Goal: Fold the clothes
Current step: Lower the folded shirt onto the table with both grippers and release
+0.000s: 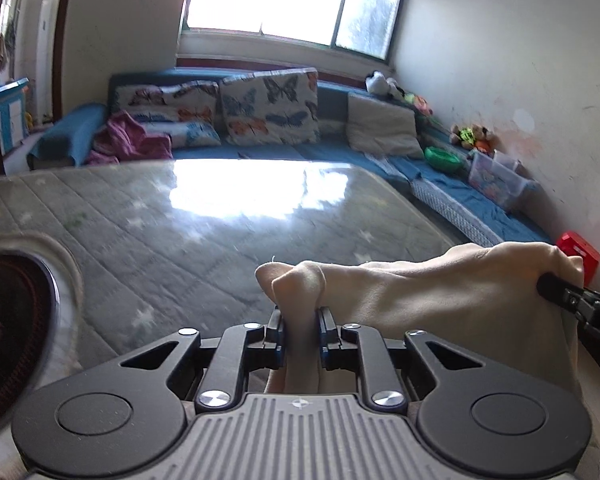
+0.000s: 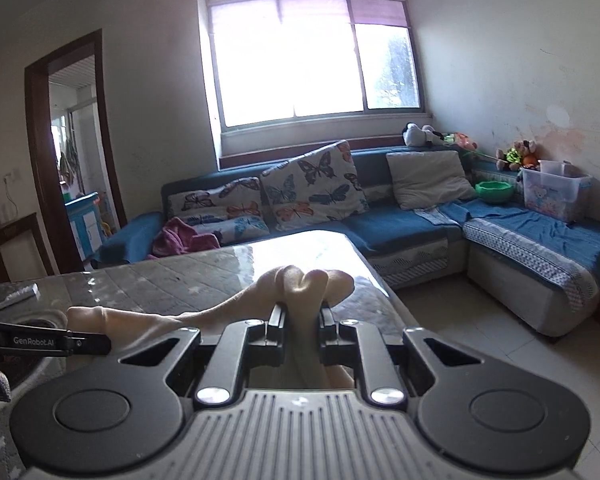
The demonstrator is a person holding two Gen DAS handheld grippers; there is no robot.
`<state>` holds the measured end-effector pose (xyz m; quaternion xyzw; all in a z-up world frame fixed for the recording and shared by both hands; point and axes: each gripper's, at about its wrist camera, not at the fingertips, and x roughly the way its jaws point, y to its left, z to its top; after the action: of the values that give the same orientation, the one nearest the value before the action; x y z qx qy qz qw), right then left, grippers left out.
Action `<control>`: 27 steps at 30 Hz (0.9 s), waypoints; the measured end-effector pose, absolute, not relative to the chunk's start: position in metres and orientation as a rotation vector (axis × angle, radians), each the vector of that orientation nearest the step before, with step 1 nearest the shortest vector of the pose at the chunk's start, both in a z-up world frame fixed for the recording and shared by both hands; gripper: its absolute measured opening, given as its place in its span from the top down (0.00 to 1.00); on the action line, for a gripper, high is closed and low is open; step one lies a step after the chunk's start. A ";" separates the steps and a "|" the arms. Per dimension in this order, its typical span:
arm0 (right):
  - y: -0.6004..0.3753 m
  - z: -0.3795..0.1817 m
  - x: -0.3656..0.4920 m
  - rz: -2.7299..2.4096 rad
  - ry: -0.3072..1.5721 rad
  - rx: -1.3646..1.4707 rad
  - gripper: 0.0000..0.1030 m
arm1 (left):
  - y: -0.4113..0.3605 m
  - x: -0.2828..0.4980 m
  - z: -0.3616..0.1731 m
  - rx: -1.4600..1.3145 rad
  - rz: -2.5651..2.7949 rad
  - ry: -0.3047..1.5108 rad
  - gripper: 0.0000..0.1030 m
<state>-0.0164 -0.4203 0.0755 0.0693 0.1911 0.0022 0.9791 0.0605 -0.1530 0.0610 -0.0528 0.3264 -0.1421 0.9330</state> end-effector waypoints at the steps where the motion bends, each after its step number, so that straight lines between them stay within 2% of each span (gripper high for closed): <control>1: -0.422 0.074 -0.017 0.001 0.391 0.139 0.87 | -0.154 0.060 0.059 -0.109 -0.295 0.678 0.82; 10: -0.438 0.059 -0.011 -0.051 0.475 0.129 0.84 | -0.154 0.055 0.049 -0.069 -0.255 0.705 0.77; 11: -0.442 0.056 -0.010 -0.064 0.487 0.133 0.82 | -0.153 0.054 0.048 -0.070 -0.248 0.706 0.75; 12: -0.445 0.055 -0.009 -0.073 0.497 0.139 0.80 | -0.151 0.054 0.048 -0.072 -0.239 0.709 0.66; 13: -0.448 0.054 -0.008 -0.083 0.501 0.146 0.80 | -0.149 0.055 0.048 -0.073 -0.229 0.712 0.63; 16: -0.456 0.055 -0.010 -0.112 0.499 0.159 0.80 | -0.147 0.052 0.048 -0.057 -0.209 0.715 0.59; 18: -0.457 0.059 -0.008 -0.114 0.494 0.150 0.79 | -0.147 0.050 0.047 -0.053 -0.198 0.726 0.49; 19: -0.455 0.060 -0.007 -0.105 0.495 0.147 0.78 | -0.147 0.049 0.046 -0.049 -0.196 0.727 0.49; 21: -0.451 0.060 -0.005 -0.089 0.500 0.140 0.74 | -0.149 0.048 0.046 -0.041 -0.192 0.735 0.43; 23: -0.442 0.057 0.001 -0.065 0.513 0.120 0.62 | -0.150 0.048 0.046 -0.035 -0.189 0.743 0.34; 25: -0.435 0.054 0.007 -0.052 0.525 0.103 0.61 | -0.151 0.046 0.046 -0.027 -0.189 0.742 0.30; 27: -0.430 0.049 0.015 -0.039 0.545 0.103 0.54 | -0.151 0.044 0.046 -0.017 -0.185 0.743 0.19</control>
<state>0.0149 -0.4301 0.0490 0.0507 0.2690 -0.0194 0.9616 0.0438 -0.1512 0.0455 -0.0085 0.3624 -0.0905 0.9276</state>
